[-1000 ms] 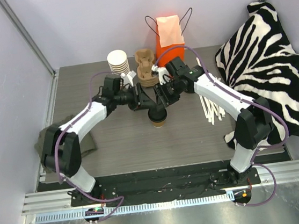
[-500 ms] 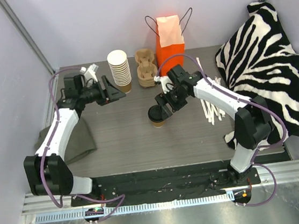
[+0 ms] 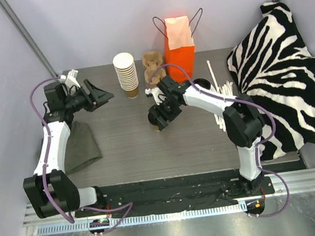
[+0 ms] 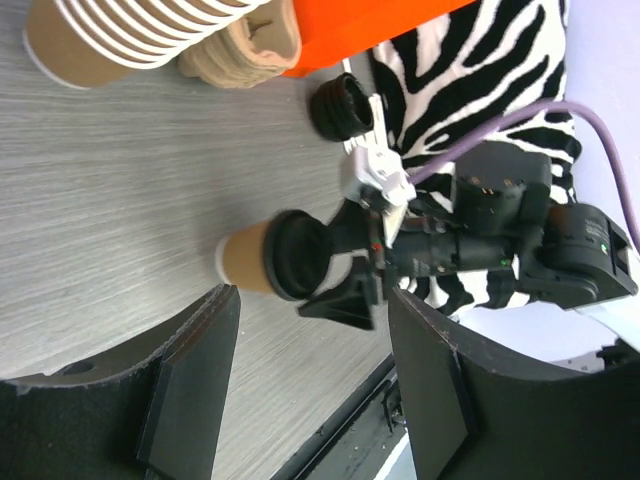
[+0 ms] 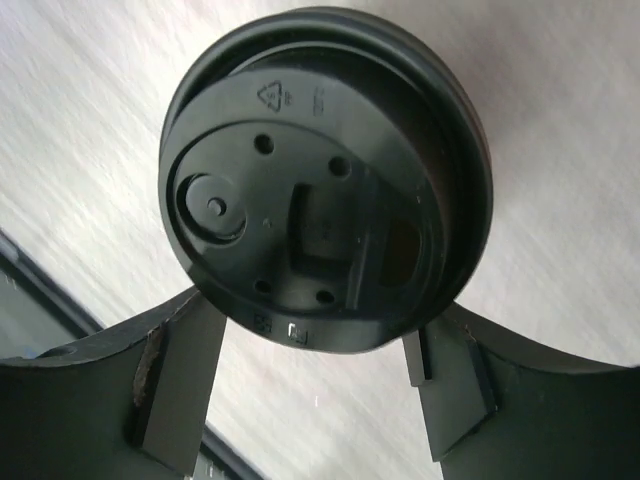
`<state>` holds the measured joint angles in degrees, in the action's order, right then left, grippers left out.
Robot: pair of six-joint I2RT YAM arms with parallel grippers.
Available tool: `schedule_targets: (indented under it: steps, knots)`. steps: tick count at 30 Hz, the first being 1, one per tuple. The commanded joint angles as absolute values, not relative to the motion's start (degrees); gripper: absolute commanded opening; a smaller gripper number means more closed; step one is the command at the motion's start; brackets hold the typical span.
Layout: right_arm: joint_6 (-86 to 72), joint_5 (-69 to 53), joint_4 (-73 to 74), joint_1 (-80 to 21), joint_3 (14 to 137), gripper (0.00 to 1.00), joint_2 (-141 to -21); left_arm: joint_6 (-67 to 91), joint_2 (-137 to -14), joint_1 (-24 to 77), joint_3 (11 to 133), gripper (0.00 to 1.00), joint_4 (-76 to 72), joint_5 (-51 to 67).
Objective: Pack the takeout coffee
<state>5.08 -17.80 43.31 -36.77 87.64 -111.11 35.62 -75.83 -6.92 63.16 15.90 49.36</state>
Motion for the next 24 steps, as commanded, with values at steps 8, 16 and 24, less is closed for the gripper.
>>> schedule_targets:
  steps: [8,16,24]
  knots:
    - [-1.8,-16.3,31.9,-39.8,103.3,0.75,-122.0,39.3,-72.7,-10.0,59.2,0.65,8.7,51.9]
    - [-7.3,-18.5,26.0,-40.9,111.3,0.75,-129.6,39.5,-73.7,-13.5,59.3,0.65,8.1,53.3]
    - [-10.5,-19.2,22.9,-41.8,114.3,0.75,-131.9,38.6,-73.5,-15.1,58.3,0.65,8.0,54.3]
